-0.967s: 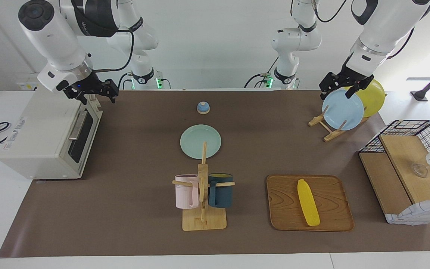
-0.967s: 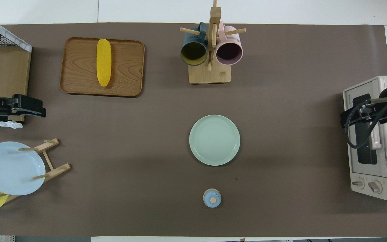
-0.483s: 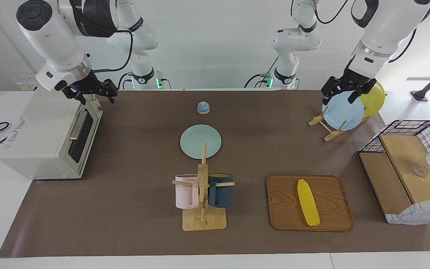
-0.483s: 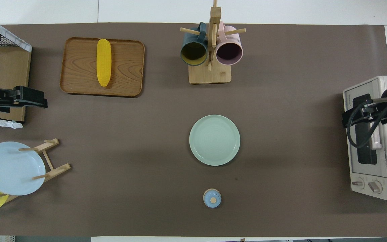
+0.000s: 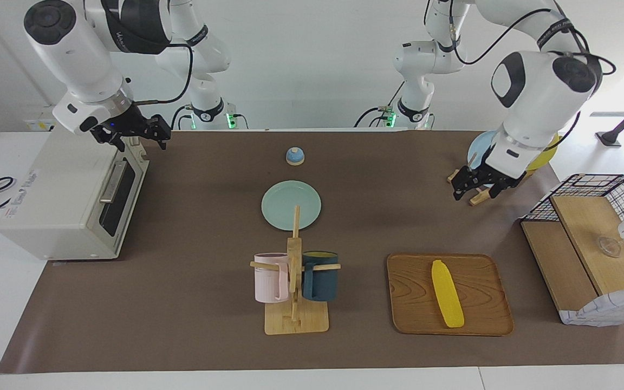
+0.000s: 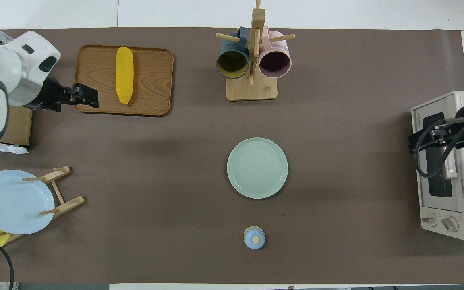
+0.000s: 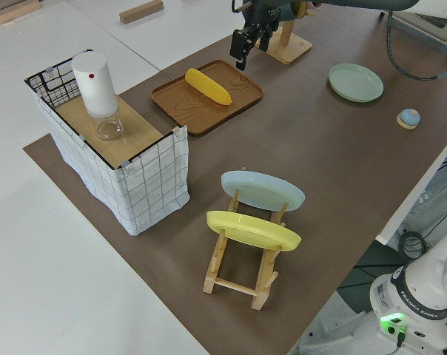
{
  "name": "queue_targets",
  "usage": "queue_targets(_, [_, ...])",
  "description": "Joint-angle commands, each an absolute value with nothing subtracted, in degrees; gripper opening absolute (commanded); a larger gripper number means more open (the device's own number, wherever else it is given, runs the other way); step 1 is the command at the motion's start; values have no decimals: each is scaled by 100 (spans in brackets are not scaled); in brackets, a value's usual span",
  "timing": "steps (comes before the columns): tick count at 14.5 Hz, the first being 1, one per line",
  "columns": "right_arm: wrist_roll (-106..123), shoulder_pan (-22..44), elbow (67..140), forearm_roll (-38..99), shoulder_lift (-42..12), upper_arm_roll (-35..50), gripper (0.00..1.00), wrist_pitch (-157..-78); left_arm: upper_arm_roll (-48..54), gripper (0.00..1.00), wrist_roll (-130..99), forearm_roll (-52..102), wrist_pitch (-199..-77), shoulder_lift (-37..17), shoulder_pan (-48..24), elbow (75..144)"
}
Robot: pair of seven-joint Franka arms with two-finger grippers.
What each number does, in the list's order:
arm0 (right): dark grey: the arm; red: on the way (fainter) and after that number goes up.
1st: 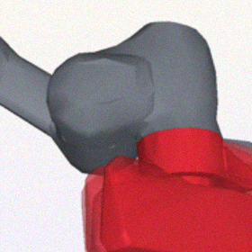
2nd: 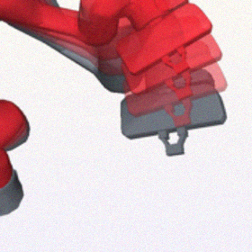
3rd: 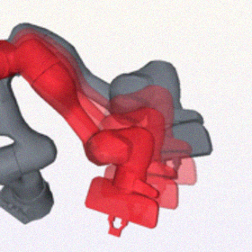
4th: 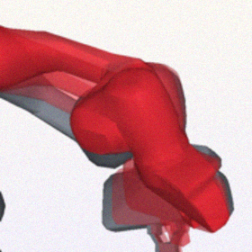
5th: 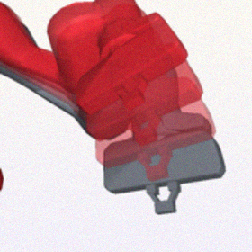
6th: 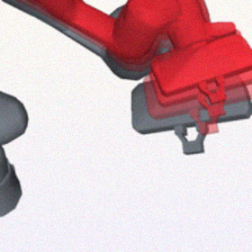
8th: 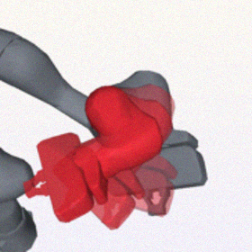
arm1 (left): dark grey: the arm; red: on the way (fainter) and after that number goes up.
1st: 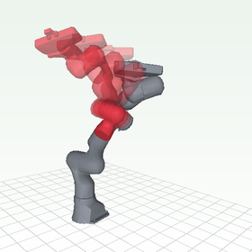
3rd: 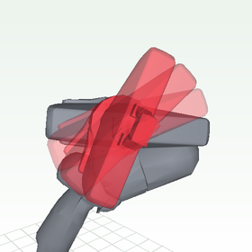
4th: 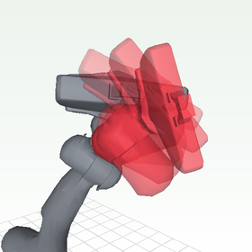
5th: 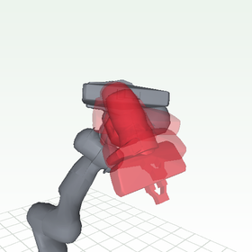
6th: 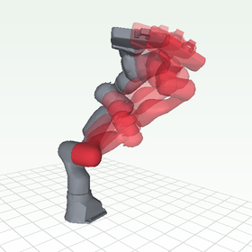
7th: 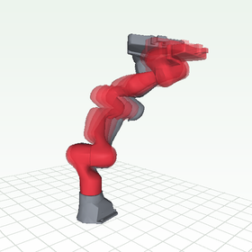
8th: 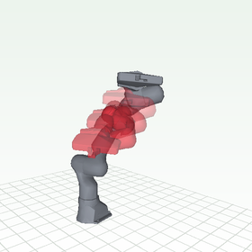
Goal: Put corn in oven
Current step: 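Reach the left gripper to the yellow corn on the wooden tray and grasp it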
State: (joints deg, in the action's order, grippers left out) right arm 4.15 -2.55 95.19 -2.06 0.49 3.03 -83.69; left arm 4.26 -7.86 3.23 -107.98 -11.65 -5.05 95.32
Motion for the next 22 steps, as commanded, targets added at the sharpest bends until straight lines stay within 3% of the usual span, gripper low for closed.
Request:
queue_targets(1, [685, -334, 9799, 17, 167, 316, 42, -8874, 395, 100, -573, 273, -10977, -2124, -589, 8800])
queue_targets(2, [720, -343, 10017, 9, 271, 308, 9, -9086, 404, 100, -423, 212, -10978, -2475, -598, 8467])
queue_targets(3, [938, -378, 10281, 9, 368, 299, 0, -9332, 404, 100, -422, 211, -10951, -2922, -728, 8055])
queue_targets(5, [1807, -544, 10861, -9, 579, 290, 0, -9981, 369, 100, -439, 211, -11003, -3583, -852, 7412])
queue_targets(7, [1872, -738, 11091, -87, 624, 290, 0, -10142, 343, 100, -431, 211, -10987, -3857, -791, 6998])
queue_targets(17, [1301, -1238, 11505, -677, 563, 290, 0, -10449, 334, 100, -396, -149, -11646, -4798, -774, 6321])
queue_targets(22, [1301, -1433, 11680, -677, 510, 290, 0, -10582, 351, 100, -396, -141, -11882, -4904, -782, 6311])
